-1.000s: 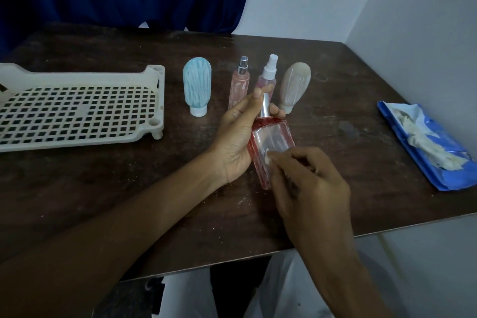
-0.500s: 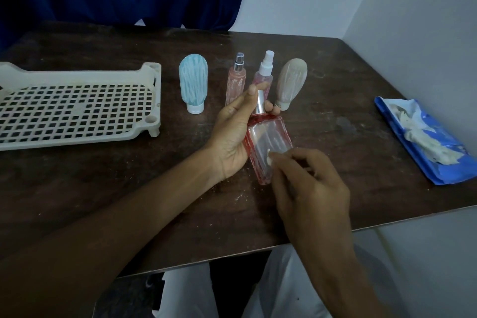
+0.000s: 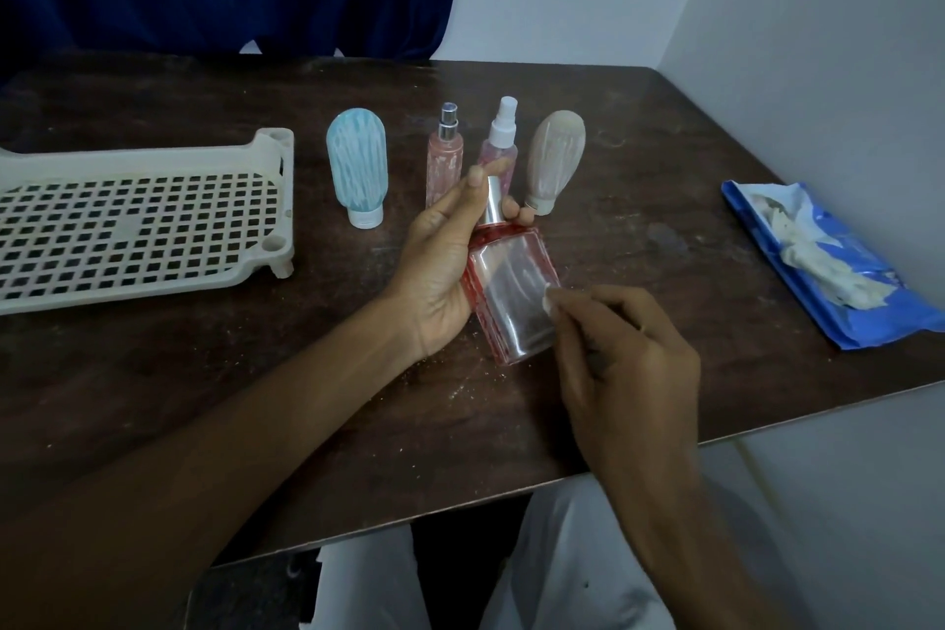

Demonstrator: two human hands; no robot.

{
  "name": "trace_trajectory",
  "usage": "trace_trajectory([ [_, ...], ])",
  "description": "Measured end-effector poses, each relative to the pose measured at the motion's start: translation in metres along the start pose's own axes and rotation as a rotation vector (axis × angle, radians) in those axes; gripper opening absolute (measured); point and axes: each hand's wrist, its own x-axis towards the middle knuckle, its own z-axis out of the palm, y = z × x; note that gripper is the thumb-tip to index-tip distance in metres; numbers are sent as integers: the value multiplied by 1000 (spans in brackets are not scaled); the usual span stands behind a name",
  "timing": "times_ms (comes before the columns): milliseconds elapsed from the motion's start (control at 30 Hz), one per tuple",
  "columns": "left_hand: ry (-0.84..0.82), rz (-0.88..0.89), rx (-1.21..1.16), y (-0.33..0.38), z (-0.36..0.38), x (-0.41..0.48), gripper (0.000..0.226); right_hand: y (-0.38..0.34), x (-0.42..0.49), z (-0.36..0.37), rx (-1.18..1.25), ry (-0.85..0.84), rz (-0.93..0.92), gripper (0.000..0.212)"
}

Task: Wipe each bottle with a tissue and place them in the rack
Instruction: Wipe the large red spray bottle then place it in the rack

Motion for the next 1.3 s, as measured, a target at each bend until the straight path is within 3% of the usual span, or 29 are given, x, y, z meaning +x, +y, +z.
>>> trace_trajectory([
  [133,-8,17,4,0,0,0,37,-8,-14,-5,42,-42,-64,22],
  [433,-45,25,3,0,3,-2,35,14,16,0,40,-35,161,17],
  [700,-42,36,47,1,4,-1,37,-8,-2,-2,156,-12,-12,21],
  [1000,-115,73,92,4,8,-8,34,12,11,-4,167,10,149,17],
  [1300,-321,275,412,18,18,-13,38,4,-5,-4,319,26,218,25],
])
